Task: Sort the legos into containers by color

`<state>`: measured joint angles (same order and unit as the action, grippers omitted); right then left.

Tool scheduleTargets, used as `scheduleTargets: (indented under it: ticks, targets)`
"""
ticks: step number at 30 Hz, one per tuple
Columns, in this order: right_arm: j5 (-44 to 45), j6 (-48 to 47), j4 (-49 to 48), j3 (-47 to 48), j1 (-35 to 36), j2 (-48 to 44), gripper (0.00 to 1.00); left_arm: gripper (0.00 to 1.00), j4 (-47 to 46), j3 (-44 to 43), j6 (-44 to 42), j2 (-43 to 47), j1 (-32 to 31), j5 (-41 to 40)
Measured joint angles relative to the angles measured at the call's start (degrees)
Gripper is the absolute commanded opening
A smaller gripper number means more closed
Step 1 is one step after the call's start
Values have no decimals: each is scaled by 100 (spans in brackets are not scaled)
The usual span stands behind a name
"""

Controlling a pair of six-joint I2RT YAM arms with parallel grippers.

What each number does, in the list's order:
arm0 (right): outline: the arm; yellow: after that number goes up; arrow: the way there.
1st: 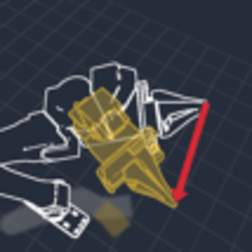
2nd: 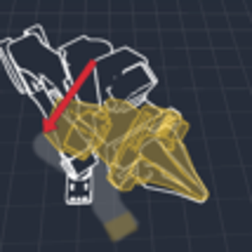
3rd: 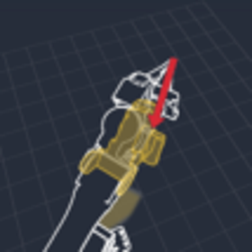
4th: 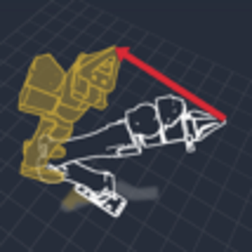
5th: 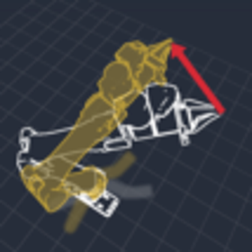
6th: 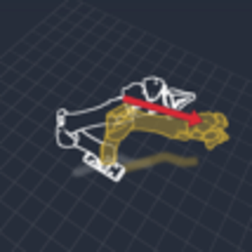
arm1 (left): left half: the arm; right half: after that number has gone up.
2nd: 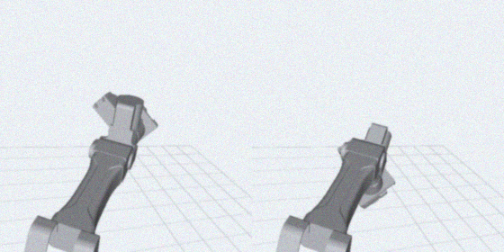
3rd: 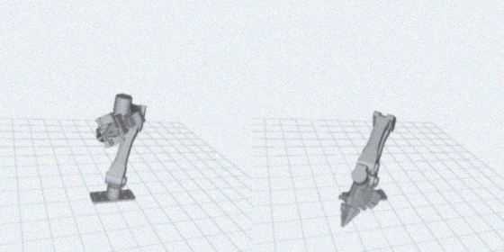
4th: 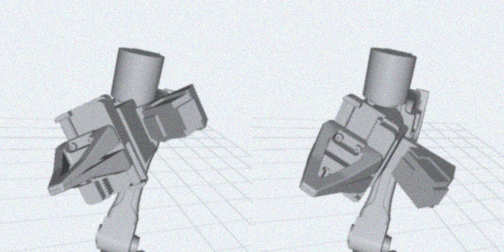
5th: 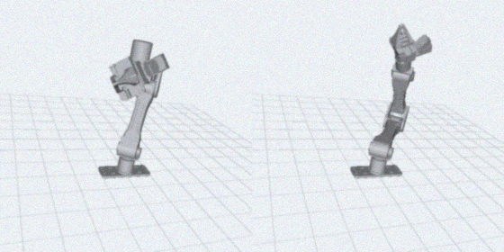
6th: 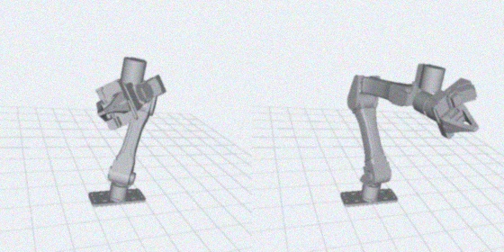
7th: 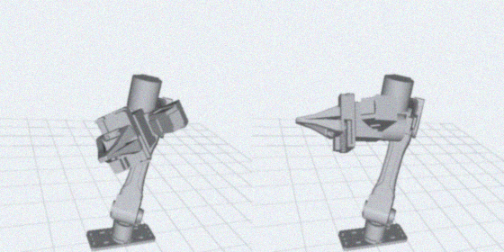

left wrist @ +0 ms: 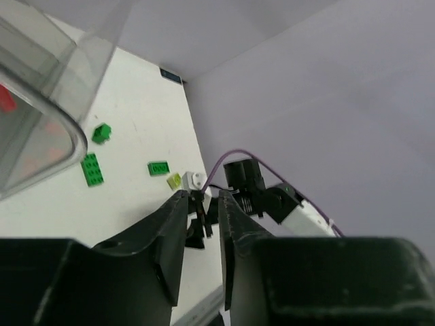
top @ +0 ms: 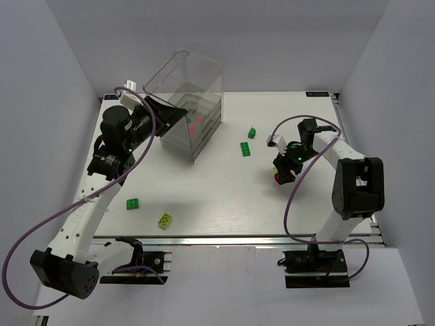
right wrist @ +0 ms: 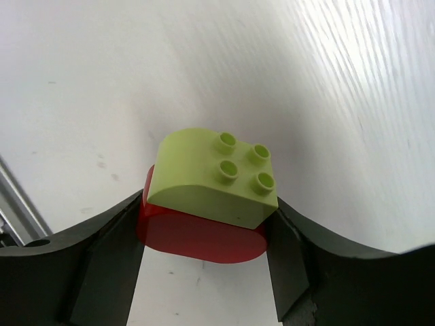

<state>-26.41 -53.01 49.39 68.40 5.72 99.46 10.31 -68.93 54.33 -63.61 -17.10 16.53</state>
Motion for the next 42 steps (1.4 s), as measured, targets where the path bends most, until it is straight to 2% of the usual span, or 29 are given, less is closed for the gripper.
scheduleTargets:
  ticks: [3,4,9,13,18,29,37,42]
  targets:
    - [-647,-697,358,164,162,-87,27,45,-46,282,74,151,-26,282]
    - [-905,-968,507,238,223,-118,27,52,-50,297,118,103,-37,411]
    - [-1648,-1700,713,809,708,-289,19,61,-90,293,208,-437,-105,997]
    - [-2011,-1838,592,1088,1141,-428,16,66,61,293,245,-920,-201,1287]
    - [-2022,-1705,223,1102,1644,-675,15,71,127,284,271,-1384,-452,1532]
    - [-1552,-1172,-400,1099,2223,-798,13,73,103,-487,15,-2420,-988,1810]
    - [-1405,-1012,-507,1102,2282,-798,12,73,479,-608,-232,-2542,-1204,1878]
    - [-1423,-986,-551,1095,2282,-879,11,69,872,-614,-284,-2374,-1207,1681]
